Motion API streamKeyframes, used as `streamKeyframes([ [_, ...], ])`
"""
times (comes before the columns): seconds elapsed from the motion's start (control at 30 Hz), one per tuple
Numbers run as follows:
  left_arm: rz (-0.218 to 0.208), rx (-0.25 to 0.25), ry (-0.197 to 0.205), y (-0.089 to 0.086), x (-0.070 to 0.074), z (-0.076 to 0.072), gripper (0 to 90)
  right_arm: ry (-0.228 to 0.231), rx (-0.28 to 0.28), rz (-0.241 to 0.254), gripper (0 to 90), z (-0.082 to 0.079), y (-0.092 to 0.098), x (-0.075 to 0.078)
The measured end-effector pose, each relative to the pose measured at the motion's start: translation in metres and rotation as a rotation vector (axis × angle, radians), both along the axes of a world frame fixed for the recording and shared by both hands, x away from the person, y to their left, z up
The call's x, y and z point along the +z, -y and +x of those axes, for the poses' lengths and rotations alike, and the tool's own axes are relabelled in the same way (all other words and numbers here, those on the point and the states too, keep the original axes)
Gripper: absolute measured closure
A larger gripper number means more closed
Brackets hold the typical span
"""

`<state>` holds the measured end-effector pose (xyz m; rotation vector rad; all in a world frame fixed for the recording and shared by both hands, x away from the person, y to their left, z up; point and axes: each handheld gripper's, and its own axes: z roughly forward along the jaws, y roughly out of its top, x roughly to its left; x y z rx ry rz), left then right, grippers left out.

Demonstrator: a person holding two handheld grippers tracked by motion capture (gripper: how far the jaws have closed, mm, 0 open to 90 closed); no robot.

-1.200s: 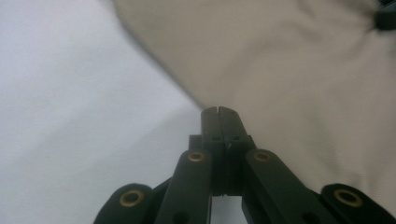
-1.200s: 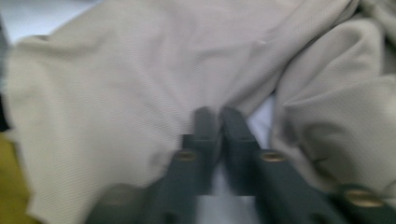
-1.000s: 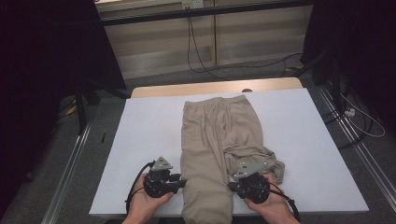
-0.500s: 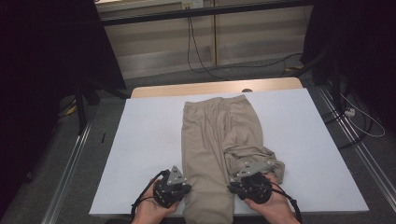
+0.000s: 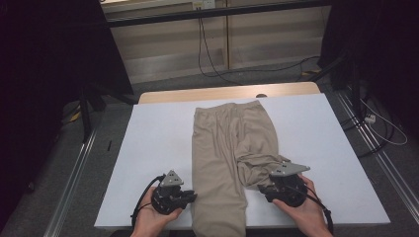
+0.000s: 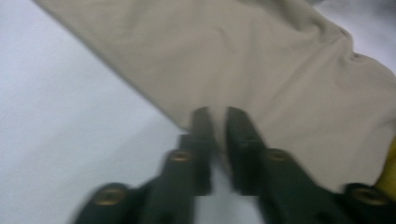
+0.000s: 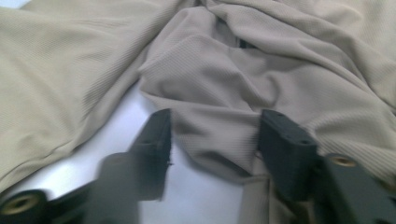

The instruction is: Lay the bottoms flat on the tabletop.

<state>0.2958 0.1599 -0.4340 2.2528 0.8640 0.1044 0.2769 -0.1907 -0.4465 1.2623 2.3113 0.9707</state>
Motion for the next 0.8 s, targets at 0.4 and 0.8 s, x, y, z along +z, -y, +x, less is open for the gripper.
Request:
streamKeyframes([
  [0.4,-0.024,0.031,0.052,-0.008,0.0,0.005,51.9,-0.026,0.04,-0.046,81.2,0.017,-0.01,-0.002],
  [0.8,-0.02,0.066,0.059,-0.009,0.0,0.009,44.2,-0.084,0.116,0.016,81.5,-0.037,0.035,0.011],
])
